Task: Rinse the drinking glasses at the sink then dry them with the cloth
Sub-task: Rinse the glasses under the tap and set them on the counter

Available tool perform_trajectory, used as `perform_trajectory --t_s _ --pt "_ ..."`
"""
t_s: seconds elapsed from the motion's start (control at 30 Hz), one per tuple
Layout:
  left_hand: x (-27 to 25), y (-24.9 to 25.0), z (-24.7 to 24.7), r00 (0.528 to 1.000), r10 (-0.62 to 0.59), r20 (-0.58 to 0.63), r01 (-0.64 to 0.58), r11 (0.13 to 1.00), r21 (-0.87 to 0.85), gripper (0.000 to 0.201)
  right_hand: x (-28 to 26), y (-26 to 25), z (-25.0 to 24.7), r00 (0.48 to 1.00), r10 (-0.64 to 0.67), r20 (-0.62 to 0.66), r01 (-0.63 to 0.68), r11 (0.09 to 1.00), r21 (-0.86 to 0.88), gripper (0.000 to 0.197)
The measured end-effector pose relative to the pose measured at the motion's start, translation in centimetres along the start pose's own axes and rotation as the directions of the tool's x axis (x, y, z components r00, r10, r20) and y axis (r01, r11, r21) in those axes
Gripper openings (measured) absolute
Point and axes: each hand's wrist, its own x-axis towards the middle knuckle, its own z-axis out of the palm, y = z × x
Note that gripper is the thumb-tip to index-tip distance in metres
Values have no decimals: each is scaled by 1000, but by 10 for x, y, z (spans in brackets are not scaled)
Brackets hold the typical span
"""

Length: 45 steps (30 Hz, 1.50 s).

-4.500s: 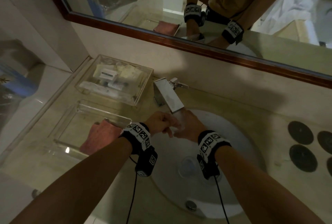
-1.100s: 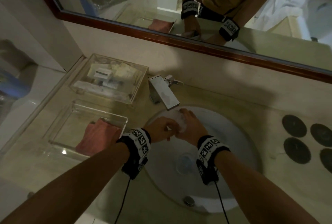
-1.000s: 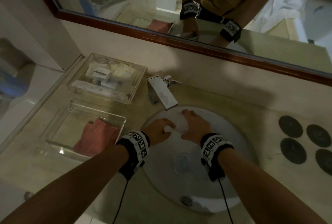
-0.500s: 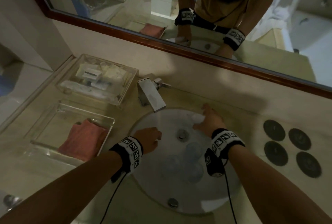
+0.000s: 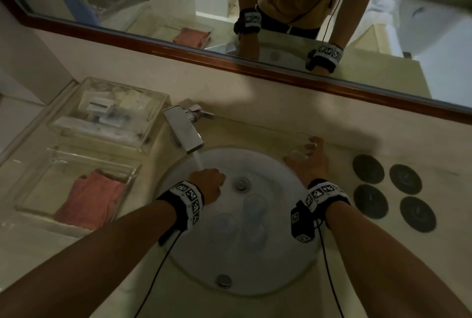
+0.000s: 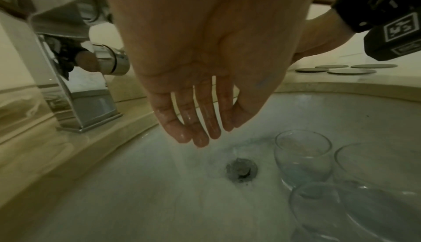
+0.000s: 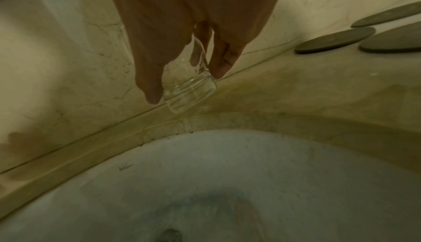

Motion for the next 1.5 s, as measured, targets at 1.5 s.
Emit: perform_trajectory --t_s 1.5 --pt "-20 4 37 1000 -23 -6 23 1000 21 26 -66 72 60 513 3 858 777 423 -466 94"
